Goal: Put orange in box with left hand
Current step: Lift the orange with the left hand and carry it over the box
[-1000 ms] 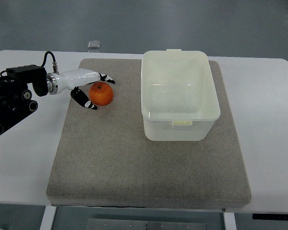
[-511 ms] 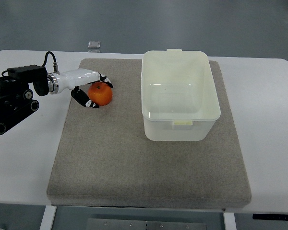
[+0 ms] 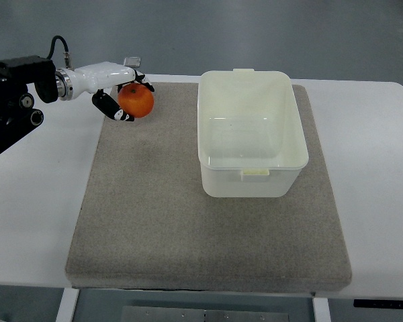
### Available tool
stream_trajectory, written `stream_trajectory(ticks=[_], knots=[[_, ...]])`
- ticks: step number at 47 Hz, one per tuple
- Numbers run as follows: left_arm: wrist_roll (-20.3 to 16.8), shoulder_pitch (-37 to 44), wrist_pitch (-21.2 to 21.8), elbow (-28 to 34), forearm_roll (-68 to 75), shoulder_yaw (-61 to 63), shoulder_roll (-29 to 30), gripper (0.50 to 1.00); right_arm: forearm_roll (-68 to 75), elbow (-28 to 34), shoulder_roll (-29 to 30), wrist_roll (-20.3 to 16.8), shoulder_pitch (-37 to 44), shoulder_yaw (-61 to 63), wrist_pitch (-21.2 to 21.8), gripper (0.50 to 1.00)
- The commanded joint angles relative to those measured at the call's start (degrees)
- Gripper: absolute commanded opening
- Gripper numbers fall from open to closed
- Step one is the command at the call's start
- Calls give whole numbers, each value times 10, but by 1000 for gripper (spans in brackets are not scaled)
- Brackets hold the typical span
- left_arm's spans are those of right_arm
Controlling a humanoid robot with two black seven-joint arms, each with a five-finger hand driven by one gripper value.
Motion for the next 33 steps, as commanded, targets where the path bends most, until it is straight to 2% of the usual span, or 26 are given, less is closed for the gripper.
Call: stream_trajectory(ticks=[1,21,28,33], knots=[[0,-19,-26,-15,-3,-6,8,500,0,0,0,0,0,0,0,926],[0,-62,-34,-101,-5,-27,9,500,0,0,0,0,0,0,0,926],[0,-84,-42,-105,-5,-30,-6,500,0,0,0,0,1,0,1,926],[1,-91,-54,-104,-5,-27,-42,500,0,0,0,0,0,0,0,926]])
